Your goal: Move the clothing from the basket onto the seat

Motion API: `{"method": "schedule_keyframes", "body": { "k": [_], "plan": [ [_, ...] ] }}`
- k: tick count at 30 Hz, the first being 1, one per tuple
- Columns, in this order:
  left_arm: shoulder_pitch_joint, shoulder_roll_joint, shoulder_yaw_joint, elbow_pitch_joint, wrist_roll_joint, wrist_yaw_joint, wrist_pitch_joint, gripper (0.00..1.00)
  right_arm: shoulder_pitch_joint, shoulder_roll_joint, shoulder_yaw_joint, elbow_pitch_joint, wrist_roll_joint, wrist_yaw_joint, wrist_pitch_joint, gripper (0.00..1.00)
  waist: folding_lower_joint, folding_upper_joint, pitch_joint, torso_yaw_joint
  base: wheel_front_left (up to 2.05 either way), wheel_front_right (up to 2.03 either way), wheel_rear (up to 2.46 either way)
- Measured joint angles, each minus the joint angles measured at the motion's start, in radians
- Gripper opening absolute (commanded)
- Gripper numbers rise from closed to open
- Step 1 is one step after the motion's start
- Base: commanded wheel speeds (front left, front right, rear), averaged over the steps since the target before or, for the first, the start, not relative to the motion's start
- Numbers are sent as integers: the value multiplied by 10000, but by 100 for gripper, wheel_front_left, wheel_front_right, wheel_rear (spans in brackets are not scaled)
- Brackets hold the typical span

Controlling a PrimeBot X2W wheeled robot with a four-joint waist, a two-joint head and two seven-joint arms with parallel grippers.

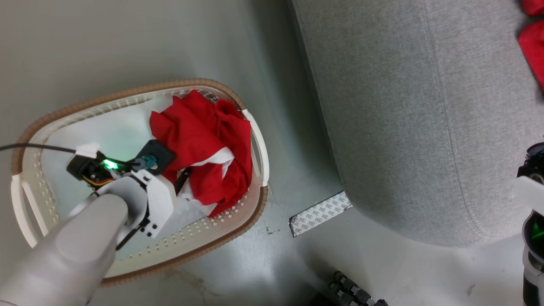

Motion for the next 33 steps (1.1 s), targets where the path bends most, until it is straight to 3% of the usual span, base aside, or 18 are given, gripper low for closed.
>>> {"method": "schedule_keyframes", "body": {
  "k": [7,8,9,10,17,26,33],
  "plan": [
    [-579,198,-1145,535,-562,0,-316,100,228,0,240,-261,-105,0,0,100,0,0,237,153,10,10,10],
    [-664,203,-1271,560,-702,0,-445,74,234,0,263,-297,-115,0,-2,100,0,0,258,169,1,1,1],
    [-847,238,-1482,556,-848,0,-849,22,251,2,288,-322,-117,0,0,100,0,0,278,183,0,0,0],
    [-930,249,-1609,546,-1012,2,-1007,0,249,2,286,-318,-117,0,0,100,0,0,280,185,0,0,0],
    [-1248,326,-2263,593,-1524,0,-1639,0,179,0,326,-178,-119,0,0,100,0,0,213,205,0,0,0],
    [-1382,349,-2424,805,-2249,0,-2199,0,-328,6,593,284,-263,0,0,100,-1,0,-313,127,0,0,0],
    [-924,-385,-2414,593,-2640,0,-2502,0,-308,8,399,782,-922,0,-2,100,-1,0,-1392,458,0,0,0]
  ]
}}
